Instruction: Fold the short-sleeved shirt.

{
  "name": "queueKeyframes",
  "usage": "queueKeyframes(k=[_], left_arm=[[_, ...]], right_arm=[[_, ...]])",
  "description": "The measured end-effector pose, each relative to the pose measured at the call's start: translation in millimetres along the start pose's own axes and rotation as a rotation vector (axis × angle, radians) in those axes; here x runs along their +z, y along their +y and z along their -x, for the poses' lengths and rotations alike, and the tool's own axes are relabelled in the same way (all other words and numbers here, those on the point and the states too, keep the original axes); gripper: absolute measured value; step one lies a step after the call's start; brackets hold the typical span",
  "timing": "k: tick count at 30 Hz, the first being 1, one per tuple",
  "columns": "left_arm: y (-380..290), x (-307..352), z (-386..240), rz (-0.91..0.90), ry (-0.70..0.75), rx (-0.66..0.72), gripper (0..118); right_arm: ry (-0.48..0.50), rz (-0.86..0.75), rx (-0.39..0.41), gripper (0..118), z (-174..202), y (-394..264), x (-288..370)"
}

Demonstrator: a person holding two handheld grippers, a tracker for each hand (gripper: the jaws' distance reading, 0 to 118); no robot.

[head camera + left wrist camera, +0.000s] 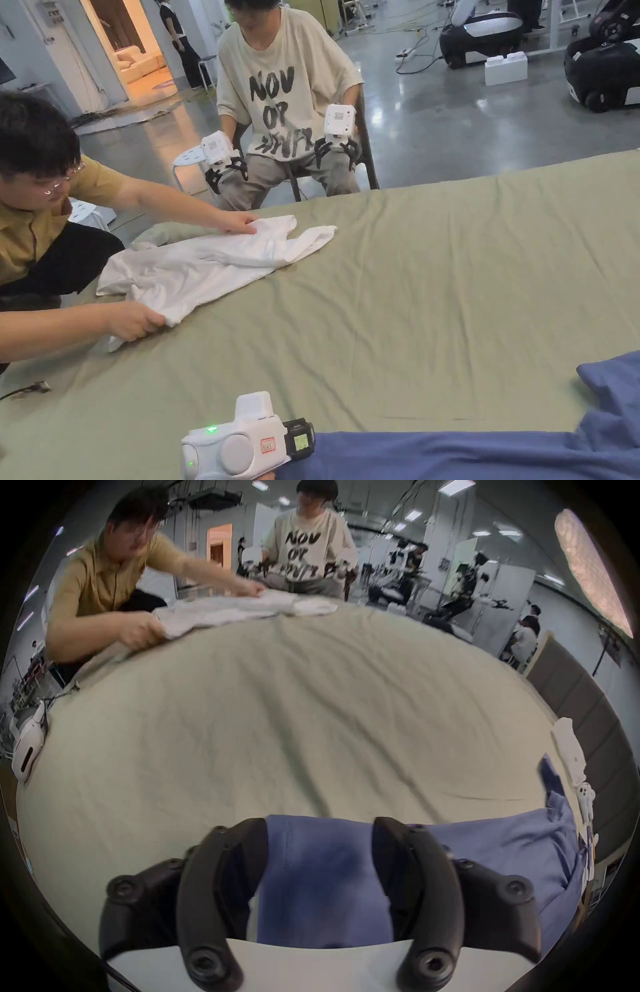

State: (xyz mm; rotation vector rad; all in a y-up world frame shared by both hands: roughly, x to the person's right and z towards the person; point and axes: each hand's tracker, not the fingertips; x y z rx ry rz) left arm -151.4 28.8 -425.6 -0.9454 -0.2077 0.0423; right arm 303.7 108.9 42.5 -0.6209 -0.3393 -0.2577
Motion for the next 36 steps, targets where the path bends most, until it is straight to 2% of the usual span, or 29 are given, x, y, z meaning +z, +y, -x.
queueKeyframes(k=[1,5,6,7,11,13,14,15,16,17,21,23,24,25,27,28,29,30,34,36], left_arm=[[-2,-2,-1,0.014,0.003,-0.007,27],[-10,-6,-9,0.009,-0.009,-0.063,19],[-10,-7,-10,0.015,-0.021,-0.06,7],[-10,-9,-12,0.023,-0.023,-0.053,3],[-3,-18,-14,0.071,0.0,-0.044,1],[1,-18,-14,0.089,0.003,-0.041,1],[0,-19,-16,0.091,0.008,-0.055,1],[-4,-21,-19,0.088,0.02,-0.082,1],[-6,-21,-22,0.079,0.034,-0.111,1],[-9,-13,-30,0.077,0.047,-0.129,1],[-7,-6,-36,0.091,0.05,-0.145,1],[-6,-4,-33,0.104,0.025,-0.123,1],[-5,-3,-32,0.11,0.014,-0.116,1],[-1,-3,-28,0.113,0.006,-0.106,1],[-1,-2,-28,0.114,0.0,-0.097,1],[-2,-1,-30,0.114,-0.001,-0.097,1],[-1,-2,-29,0.111,0.0,-0.104,1],[-1,-2,-30,0.109,0.003,-0.114,1],[10,5,-28,0.126,0.004,-0.086,0],[7,32,-26,0.025,-0.023,-0.118,0]], right_arm=[[-0.008,0.011,0.0,0,-1,-1,-1],[-0.011,0.041,-0.01,0,-7,-3,-10],[-0.003,0.047,-0.014,0,-7,-1,-15],[0.005,0.05,-0.015,0,-7,3,-20],[0.045,0.041,0.039,0,-8,49,-62],[0.073,0.092,0.05,1,-11,82,-97],[0.094,0.141,0.053,11,-14,99,-121],[0.092,0.154,0.069,45,-16,114,-145],[0.076,0.168,0.085,68,-18,124,-167],[0.052,0.203,0.098,74,-20,134,-189],[-0.052,0.372,0.05,72,-36,151,-266],[-0.066,0.422,0.048,72,-40,148,-291],[-0.078,0.435,0.07,63,-40,146,-300],[-0.087,0.454,0.077,46,-38,144,-305],[-0.108,0.464,0.111,37,-32,138,-308],[-0.101,0.443,0.144,24,-29,139,-305],[-0.08,0.443,0.15,5,-28,140,-304],[-0.069,0.438,0.158,0,-28,141,-304],[-0.057,0.426,0.145,0,-25,144,-289],[-0.022,0.335,0.108,0,-28,148,-265]])
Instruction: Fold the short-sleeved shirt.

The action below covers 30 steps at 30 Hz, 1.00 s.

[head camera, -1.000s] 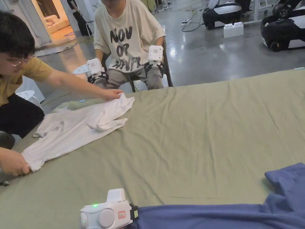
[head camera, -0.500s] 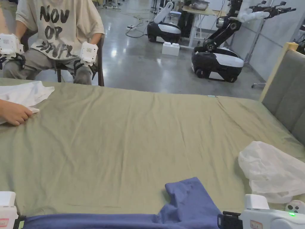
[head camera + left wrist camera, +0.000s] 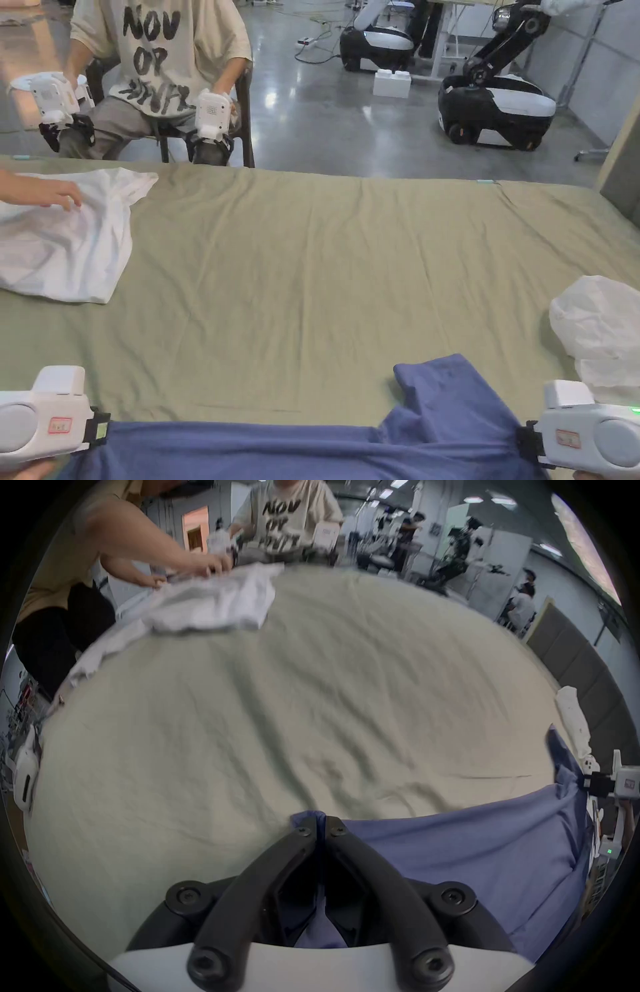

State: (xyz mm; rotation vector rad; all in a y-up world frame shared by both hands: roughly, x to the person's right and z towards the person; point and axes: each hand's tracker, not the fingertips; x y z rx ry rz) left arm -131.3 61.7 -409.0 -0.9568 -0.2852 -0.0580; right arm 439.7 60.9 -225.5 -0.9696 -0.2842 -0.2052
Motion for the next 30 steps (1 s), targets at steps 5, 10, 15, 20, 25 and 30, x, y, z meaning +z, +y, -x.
queueKeyframes(k=[5,10,15,20,25,30], left_arm=[[-40,87,19,-0.155,-0.108,-0.001,0],[-110,141,45,-0.107,-0.15,0.042,0],[-163,139,63,-0.035,-0.168,0.067,0],[-187,133,58,0.012,-0.139,-0.01,0],[-190,133,61,-0.006,-0.143,0.036,15],[-191,138,57,-0.017,-0.172,-0.008,79]], right_arm=[[0.07,-0.119,0.006,0,-8,-40,81],[0.066,-0.142,-0.006,0,-17,-117,145],[0.062,-0.091,-0.044,0,-9,-190,173],[0.054,-0.068,-0.089,0,-8,-219,176],[0.041,-0.055,-0.097,0,-1,-227,170],[0.015,-0.058,0.006,61,10,-224,168]])
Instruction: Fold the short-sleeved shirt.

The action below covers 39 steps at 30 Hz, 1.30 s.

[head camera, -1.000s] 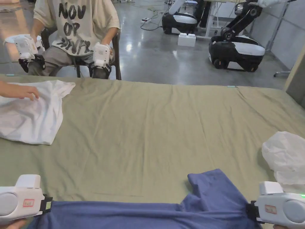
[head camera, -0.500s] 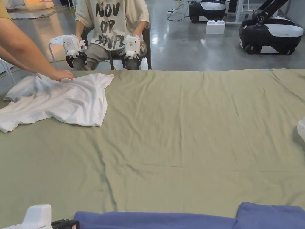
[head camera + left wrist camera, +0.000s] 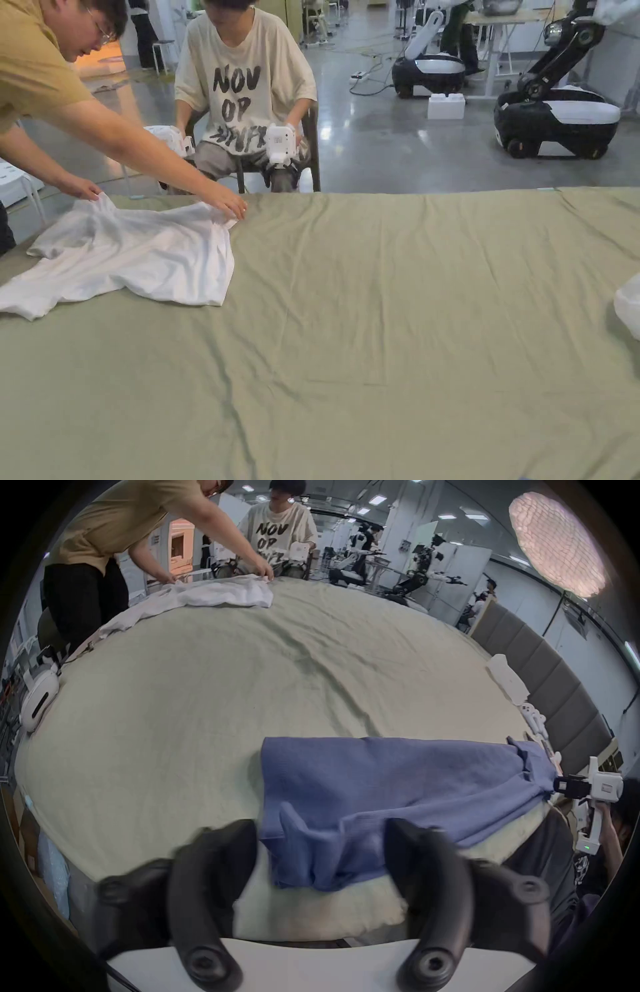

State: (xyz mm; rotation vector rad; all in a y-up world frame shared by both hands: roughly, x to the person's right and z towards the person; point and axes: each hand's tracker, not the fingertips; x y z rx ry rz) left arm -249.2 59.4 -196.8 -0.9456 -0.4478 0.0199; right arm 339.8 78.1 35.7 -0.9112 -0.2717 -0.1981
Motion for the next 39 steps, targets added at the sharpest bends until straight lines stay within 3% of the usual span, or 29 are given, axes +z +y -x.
queueKeyframes(k=[1,7,13,14,16,17,18,21,23,32,37,38,39], left_arm=[[1,6,-1,-0.022,-0.004,0.004,83],[15,77,-43,-0.348,0.112,-0.14,83],[19,133,-88,-0.625,0.148,-0.123,83],[18,138,-95,-0.655,0.156,-0.123,82],[18,147,-104,-0.689,0.152,-0.122,79],[17,150,-108,-0.689,0.158,-0.125,76],[16,152,-113,-0.681,0.166,-0.136,64],[14,153,-120,-0.669,0.171,-0.141,12],[12,154,-122,-0.669,0.164,-0.143,0],[12,159,-118,-0.686,0.154,-0.147,0],[17,152,-100,-0.636,0.102,-0.055,0],[18,148,-94,-0.615,0.095,-0.023,3],[19,141,-84,-0.591,0.083,0.003,17]], right_arm=[[0.008,-0.007,-0.003,72,-1,0,2],[0.082,-0.247,-0.02,71,24,18,32],[0.161,-0.457,0.007,71,68,37,73],[0.162,-0.483,0.013,69,73,39,78],[0.178,-0.501,0.015,52,82,41,86],[0.188,-0.508,0.017,38,79,39,83],[0.193,-0.519,0.019,20,81,39,86],[0.201,-0.521,0.047,7,86,37,89],[0.194,-0.51,0.08,2,89,35,88],[0.191,-0.486,0.103,0,91,28,84],[0.189,-0.478,0.088,0,89,27,81],[0.188,-0.475,0.085,0,88,26,81],[0.189,-0.472,0.083,0,86,24,80]])
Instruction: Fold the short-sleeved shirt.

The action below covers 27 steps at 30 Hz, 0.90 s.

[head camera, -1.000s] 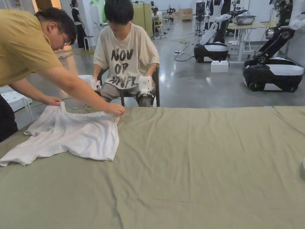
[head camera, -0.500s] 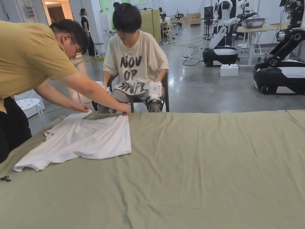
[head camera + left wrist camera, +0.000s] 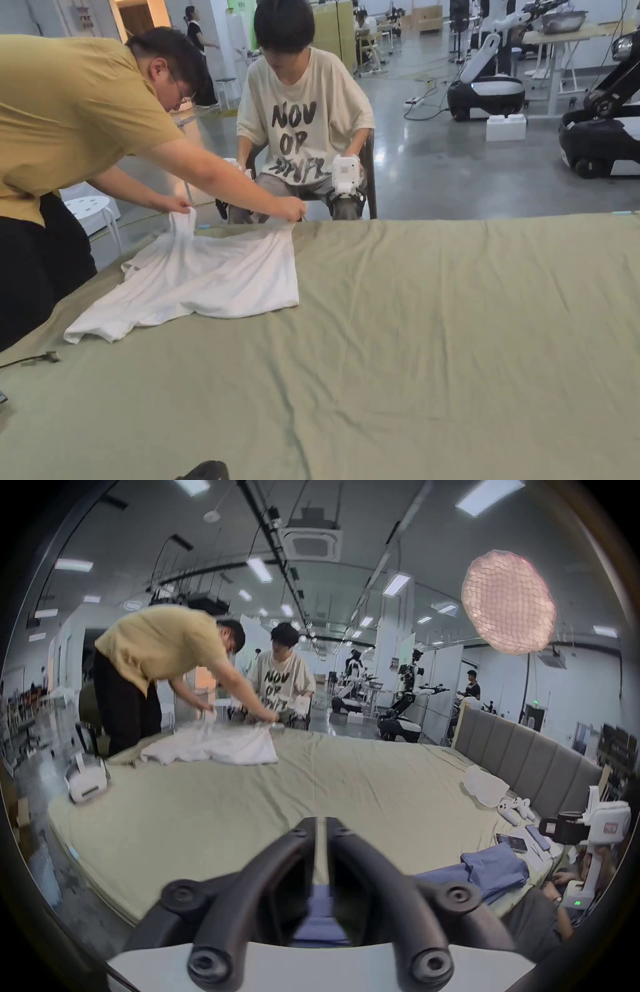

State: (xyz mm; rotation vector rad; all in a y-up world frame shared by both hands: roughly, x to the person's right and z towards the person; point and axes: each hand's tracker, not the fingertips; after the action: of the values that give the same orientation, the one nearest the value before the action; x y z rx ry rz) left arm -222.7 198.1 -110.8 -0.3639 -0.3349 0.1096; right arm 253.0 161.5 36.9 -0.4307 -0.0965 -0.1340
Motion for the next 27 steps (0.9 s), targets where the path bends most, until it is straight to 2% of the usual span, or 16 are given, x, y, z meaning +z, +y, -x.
queueKeyframes(k=[1,3,4,8,13,16,17,19,20,21,22,25,27], left_arm=[[-4,-7,9,0.024,-0.006,0.034,37],[-14,-30,33,0.14,-0.023,0.149,91],[-21,-40,44,0.183,-0.036,0.211,96],[-63,-85,97,0.324,-0.123,0.497,96],[-116,-130,128,0.388,-0.173,0.682,96],[-142,-145,133,0.394,-0.173,0.819,89],[-147,-145,133,0.373,-0.173,0.847,84],[-150,-143,134,0.301,-0.2,0.89,81],[-154,-143,130,0.307,-0.207,0.927,73],[-158,-145,129,0.33,-0.198,0.948,49],[-162,-149,127,0.359,-0.173,0.943,31],[-170,-150,127,0.319,-0.179,0.979,10],[-168,-147,127,0.316,-0.159,0.984,3]], right_arm=[[0.001,0.003,-0.003,0,-1,-1,0],[0.002,0.011,-0.016,0,-3,-5,2],[0.003,0.016,-0.022,0,-4,-7,2],[0.001,0.038,-0.049,0,-8,-14,4],[-0.007,0.069,-0.082,0,-11,-20,3],[-0.016,0.08,-0.084,0,-13,-22,5],[-0.019,0.085,-0.085,0,-13,-22,5],[-0.024,0.089,-0.09,0,-13,-22,7],[-0.025,0.092,-0.095,0,-13,-22,7],[-0.026,0.094,-0.099,0,-13,-22,7],[-0.027,0.097,-0.104,0,-13,-22,7],[-0.03,0.106,-0.104,0,-12,-22,5],[-0.032,0.106,-0.101,0,-11,-22,6]])
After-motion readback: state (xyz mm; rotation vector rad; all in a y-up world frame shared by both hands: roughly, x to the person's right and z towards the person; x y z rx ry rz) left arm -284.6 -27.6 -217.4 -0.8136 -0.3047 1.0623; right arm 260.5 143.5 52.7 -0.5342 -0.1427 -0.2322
